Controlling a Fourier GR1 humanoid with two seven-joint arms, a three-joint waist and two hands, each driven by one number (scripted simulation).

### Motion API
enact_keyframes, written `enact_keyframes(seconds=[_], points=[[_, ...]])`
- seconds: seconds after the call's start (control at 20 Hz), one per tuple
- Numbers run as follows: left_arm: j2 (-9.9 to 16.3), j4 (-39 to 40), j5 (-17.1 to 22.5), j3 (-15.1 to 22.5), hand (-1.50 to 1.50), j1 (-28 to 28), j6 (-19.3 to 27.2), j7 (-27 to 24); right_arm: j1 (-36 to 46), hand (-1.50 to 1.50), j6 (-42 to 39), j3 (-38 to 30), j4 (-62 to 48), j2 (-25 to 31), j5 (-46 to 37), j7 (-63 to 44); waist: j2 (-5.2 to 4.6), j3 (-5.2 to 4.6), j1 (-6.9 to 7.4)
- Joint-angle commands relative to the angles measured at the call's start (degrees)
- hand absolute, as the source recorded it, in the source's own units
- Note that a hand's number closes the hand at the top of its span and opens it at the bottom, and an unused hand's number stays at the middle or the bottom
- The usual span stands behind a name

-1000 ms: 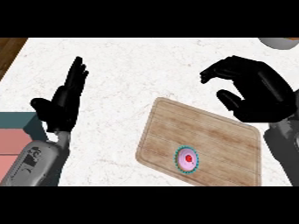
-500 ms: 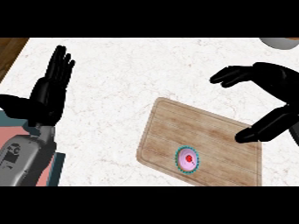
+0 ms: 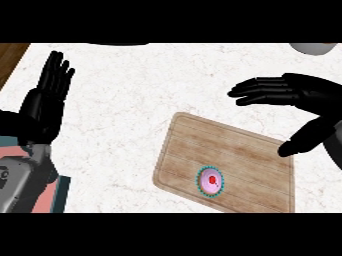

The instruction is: Pick the cupcake from the cutting board and place it in the pot

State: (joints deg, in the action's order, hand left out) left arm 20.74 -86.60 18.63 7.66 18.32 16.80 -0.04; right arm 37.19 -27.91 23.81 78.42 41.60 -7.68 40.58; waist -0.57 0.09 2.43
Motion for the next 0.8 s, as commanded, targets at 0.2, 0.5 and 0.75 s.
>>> enact_keyframes(seconds=[0.2,0.5,0.75], points=[[0.86,1.25,0.23,-3.36,0.00,-1.68,-2.32,-0.84,2.96,-1.50,-3.43,6.45,2.14,-0.38,-10.00,2.96,0.51,-0.11,-1.92],[-1.02,1.62,-1.33,-4.11,0.00,-1.01,-1.67,-1.26,-1.56,-1.50,-3.88,10.04,9.41,-2.81,-14.24,-6.56,0.65,-0.11,-2.60],[-0.98,2.22,-1.81,-5.08,0.00,-3.22,-4.35,-3.08,0.72,-1.50,-5.73,11.56,3.21,-7.76,-19.04,-7.06,0.49,-0.12,-2.10]])
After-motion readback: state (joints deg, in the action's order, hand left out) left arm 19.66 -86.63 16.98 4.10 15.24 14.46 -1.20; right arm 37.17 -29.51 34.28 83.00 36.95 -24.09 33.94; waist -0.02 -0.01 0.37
